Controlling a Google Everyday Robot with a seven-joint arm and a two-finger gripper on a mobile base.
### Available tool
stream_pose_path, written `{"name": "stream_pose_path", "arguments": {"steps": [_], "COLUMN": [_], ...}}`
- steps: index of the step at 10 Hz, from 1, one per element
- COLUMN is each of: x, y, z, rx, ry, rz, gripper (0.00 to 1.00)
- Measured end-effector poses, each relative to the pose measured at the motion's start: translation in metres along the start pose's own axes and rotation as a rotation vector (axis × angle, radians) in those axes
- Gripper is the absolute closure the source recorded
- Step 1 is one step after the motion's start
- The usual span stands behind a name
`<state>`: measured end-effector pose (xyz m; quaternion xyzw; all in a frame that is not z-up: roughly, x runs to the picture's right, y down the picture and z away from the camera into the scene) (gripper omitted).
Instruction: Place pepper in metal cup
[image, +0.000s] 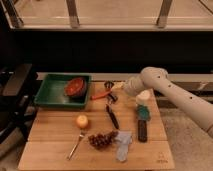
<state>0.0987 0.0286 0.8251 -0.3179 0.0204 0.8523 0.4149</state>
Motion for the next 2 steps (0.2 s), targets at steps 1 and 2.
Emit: {"name": "stream_pose_path", "arguments": {"steps": [1, 2], "x": [0.0003, 0.0000], "y": [0.0006, 0.0002], "z": [0.0004, 0.0002], "rx": [0.000, 0.000], "ry": [0.001, 0.000], "rz": [-0.001, 0.000], "gripper": [0.35, 0.35]}}
